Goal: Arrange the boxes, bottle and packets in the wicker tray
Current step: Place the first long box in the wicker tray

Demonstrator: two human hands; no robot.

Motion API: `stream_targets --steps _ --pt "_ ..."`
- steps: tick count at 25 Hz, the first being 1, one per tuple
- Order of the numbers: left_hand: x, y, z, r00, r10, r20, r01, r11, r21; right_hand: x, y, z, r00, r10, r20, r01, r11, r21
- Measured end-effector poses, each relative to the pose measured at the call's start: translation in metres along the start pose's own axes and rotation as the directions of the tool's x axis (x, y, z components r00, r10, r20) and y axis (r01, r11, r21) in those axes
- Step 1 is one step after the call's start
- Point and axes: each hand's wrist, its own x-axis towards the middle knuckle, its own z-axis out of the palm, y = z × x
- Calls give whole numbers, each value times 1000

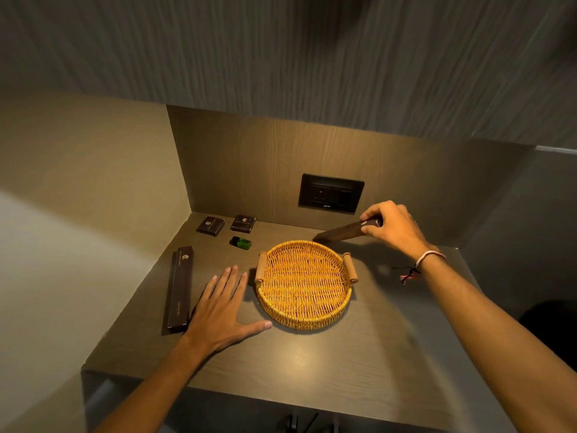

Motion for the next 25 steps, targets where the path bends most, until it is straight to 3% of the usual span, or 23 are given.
stream_targets --steps 4,6,10,15,17,20,25 --pt "0 1 0 1000 2 -3 -2 1000 -9 10 -22 -13 997 -38 -64 51 974 220" --pt "0 1 -1 1000 2 -9 -3 1000 -16 12 -24 -20 998 -50 -22 55 955 290" --pt "-1 0 0 1000 -1 -10 1 1000 -3 11 -20 -21 986 -100 130 70 973 219" --pt "-1 1 -1 1000 -2 -18 2 1000 2 -4 -21 -18 992 -77 105 55 979 198" --pt "-2 1 -1 1000 1 -24 -1 1000 -13 -20 -30 -13 994 -70 82 59 989 133" --pt "-2 2 -2 1000 3 -18 -3 1000 -15 -49 -50 3 996 -51 76 62 986 -154" --pt "-1 1 -3 1000 -1 0 1 1000 1 -77 -74 35 919 118 377 50 912 -407"
